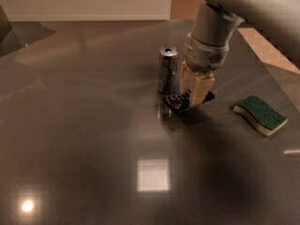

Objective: Move rxbar chocolate near redbull can

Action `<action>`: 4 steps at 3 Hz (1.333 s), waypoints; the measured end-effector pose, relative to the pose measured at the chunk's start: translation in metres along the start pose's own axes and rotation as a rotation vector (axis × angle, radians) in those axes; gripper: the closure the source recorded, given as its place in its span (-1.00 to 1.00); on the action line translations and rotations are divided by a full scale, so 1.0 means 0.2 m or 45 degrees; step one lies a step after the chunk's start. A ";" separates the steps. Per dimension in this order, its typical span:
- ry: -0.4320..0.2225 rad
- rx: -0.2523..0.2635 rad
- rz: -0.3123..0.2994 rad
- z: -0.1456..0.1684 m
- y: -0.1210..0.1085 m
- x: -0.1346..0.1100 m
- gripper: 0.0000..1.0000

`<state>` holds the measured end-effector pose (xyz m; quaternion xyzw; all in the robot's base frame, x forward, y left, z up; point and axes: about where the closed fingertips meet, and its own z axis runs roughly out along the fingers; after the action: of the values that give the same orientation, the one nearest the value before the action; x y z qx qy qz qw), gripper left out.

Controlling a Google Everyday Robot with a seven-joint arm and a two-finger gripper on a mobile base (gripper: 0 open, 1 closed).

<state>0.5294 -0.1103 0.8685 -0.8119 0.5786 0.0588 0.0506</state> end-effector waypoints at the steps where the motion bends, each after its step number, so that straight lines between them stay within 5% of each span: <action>1: -0.014 0.047 0.157 -0.03 -0.15 0.09 0.67; 2: -0.025 0.051 0.243 0.00 -0.19 0.15 0.20; 4: -0.060 0.057 0.275 0.03 -0.21 0.17 -0.73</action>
Offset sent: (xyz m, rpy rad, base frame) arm 0.0419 -0.0357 -0.0115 -0.0006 0.0672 -0.2653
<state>0.5796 -0.1281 0.8575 -0.7420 0.6624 0.0700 0.0756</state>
